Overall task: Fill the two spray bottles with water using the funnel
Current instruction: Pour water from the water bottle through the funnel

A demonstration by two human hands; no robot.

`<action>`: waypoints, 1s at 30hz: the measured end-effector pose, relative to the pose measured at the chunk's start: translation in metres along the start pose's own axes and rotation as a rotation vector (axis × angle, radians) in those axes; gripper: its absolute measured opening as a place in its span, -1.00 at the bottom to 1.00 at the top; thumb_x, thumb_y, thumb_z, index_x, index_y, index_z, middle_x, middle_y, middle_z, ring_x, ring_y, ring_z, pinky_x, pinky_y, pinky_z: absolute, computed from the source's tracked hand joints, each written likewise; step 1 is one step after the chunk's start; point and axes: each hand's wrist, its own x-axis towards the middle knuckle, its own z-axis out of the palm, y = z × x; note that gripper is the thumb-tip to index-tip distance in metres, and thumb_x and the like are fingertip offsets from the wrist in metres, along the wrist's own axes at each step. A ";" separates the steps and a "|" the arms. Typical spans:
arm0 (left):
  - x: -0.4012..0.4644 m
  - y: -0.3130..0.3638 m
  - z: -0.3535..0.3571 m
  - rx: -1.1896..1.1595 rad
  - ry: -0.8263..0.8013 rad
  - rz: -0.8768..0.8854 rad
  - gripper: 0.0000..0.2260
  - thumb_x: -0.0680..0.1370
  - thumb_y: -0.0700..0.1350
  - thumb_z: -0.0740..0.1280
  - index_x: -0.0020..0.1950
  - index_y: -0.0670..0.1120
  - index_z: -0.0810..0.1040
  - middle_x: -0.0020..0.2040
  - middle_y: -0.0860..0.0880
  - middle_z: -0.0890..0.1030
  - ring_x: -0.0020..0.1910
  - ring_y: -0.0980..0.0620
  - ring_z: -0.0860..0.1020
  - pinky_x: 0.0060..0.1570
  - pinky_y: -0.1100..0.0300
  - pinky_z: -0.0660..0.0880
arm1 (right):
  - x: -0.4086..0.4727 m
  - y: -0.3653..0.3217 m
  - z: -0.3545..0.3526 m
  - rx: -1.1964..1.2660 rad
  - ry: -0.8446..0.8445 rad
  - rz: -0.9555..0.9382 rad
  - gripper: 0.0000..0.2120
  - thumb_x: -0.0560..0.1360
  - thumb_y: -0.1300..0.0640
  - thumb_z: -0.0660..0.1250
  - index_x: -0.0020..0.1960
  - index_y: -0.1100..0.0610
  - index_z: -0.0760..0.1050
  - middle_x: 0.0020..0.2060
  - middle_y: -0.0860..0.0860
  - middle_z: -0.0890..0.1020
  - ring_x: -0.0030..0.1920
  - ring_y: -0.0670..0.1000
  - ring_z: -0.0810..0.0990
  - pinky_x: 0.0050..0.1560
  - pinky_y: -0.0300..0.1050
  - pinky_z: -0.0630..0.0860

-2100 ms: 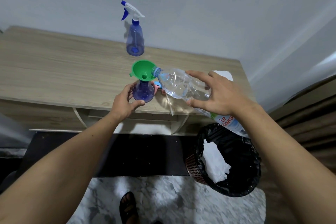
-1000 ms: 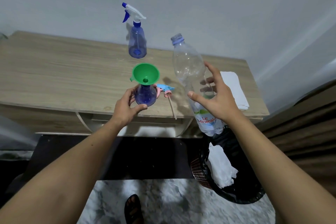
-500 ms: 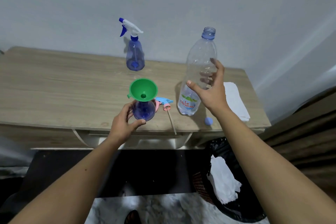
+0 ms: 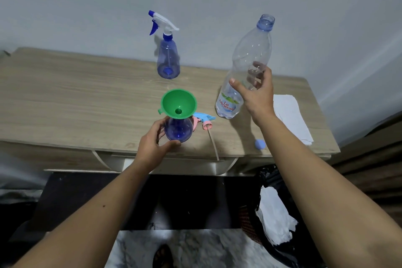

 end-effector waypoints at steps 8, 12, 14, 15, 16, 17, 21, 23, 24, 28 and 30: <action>0.000 0.001 0.001 -0.025 0.002 -0.001 -0.25 0.34 -0.05 0.66 0.48 0.11 0.46 0.38 0.09 0.62 0.37 0.14 0.59 0.42 -0.02 0.52 | 0.000 0.005 0.001 0.019 -0.006 0.033 -0.18 0.22 -0.19 0.67 0.39 -0.05 0.43 0.33 -0.15 0.56 0.38 -0.06 0.56 0.36 -0.03 0.58; -0.001 0.002 0.002 -0.039 0.006 0.002 -0.25 0.33 -0.01 0.66 0.47 0.15 0.46 0.38 0.10 0.62 0.38 0.13 0.58 0.42 -0.01 0.52 | -0.001 0.004 -0.001 0.016 -0.016 0.034 -0.21 0.24 -0.17 0.68 0.37 -0.08 0.42 0.35 -0.13 0.56 0.40 -0.02 0.56 0.40 0.03 0.56; -0.002 0.002 0.002 -0.036 0.007 0.002 -0.25 0.34 -0.03 0.67 0.48 0.13 0.46 0.39 0.11 0.62 0.39 0.13 0.58 0.42 0.00 0.52 | 0.000 0.004 -0.002 0.007 -0.023 0.031 -0.23 0.29 -0.11 0.69 0.39 -0.05 0.43 0.36 -0.10 0.56 0.40 -0.01 0.55 0.40 0.06 0.56; -0.002 0.001 0.002 -0.035 0.007 0.001 -0.25 0.35 -0.06 0.67 0.49 0.12 0.46 0.39 0.11 0.62 0.39 0.13 0.58 0.43 0.00 0.51 | 0.000 0.004 -0.002 0.002 -0.024 0.031 -0.24 0.32 -0.08 0.70 0.41 -0.02 0.43 0.37 -0.09 0.55 0.40 -0.01 0.55 0.40 0.07 0.56; -0.001 0.001 0.002 -0.033 0.009 0.001 -0.25 0.36 -0.10 0.68 0.49 0.10 0.46 0.39 0.10 0.62 0.39 0.13 0.58 0.43 0.00 0.51 | 0.000 0.004 -0.002 -0.002 -0.023 0.031 -0.24 0.33 -0.06 0.70 0.42 -0.01 0.43 0.37 -0.09 0.55 0.40 -0.01 0.55 0.40 0.07 0.57; -0.001 0.000 0.002 -0.033 0.011 0.000 -0.25 0.37 -0.14 0.68 0.50 0.09 0.45 0.39 0.10 0.62 0.39 0.13 0.57 0.44 0.01 0.51 | 0.000 0.004 -0.002 -0.003 -0.023 0.032 -0.23 0.33 -0.06 0.70 0.43 0.00 0.43 0.37 -0.09 0.55 0.40 -0.01 0.55 0.39 0.07 0.57; 0.000 -0.001 0.003 -0.028 0.010 -0.011 -0.24 0.39 -0.19 0.67 0.51 0.11 0.44 0.41 0.10 0.60 0.40 0.11 0.57 0.43 0.04 0.51 | -0.003 0.004 -0.002 -0.012 -0.019 0.033 -0.18 0.28 -0.13 0.69 0.43 -0.02 0.42 0.38 -0.09 0.55 0.39 -0.01 0.56 0.37 0.09 0.58; 0.000 -0.002 0.003 -0.023 0.010 -0.006 -0.23 0.39 -0.18 0.68 0.51 0.10 0.44 0.41 0.10 0.60 0.40 0.11 0.56 0.44 0.04 0.50 | -0.002 0.004 -0.002 -0.014 -0.027 0.035 -0.18 0.30 -0.12 0.69 0.45 -0.01 0.42 0.39 -0.09 0.55 0.39 -0.01 0.55 0.39 0.09 0.57; 0.000 -0.002 0.003 -0.021 0.009 -0.004 -0.23 0.38 -0.16 0.68 0.51 0.10 0.44 0.41 0.11 0.60 0.41 0.11 0.56 0.44 0.04 0.50 | -0.002 0.004 -0.003 -0.017 -0.033 0.035 -0.19 0.31 -0.10 0.69 0.46 -0.01 0.41 0.40 -0.08 0.54 0.40 -0.02 0.55 0.40 0.09 0.57; 0.000 -0.003 0.002 -0.013 0.007 -0.005 -0.22 0.38 -0.14 0.68 0.53 0.09 0.43 0.42 0.11 0.59 0.41 0.10 0.56 0.45 0.02 0.50 | -0.004 0.003 -0.006 -0.051 -0.034 0.023 -0.23 0.37 -0.08 0.67 0.48 0.00 0.42 0.41 -0.10 0.51 0.42 -0.03 0.50 0.46 0.07 0.50; 0.000 -0.002 0.002 -0.008 0.006 -0.002 -0.22 0.38 -0.13 0.68 0.54 0.08 0.43 0.42 0.10 0.59 0.41 0.11 0.56 0.45 0.03 0.50 | -0.009 0.002 -0.008 -0.067 -0.014 0.019 -0.25 0.39 -0.04 0.66 0.48 0.02 0.41 0.39 -0.13 0.51 0.40 -0.07 0.49 0.49 0.02 0.45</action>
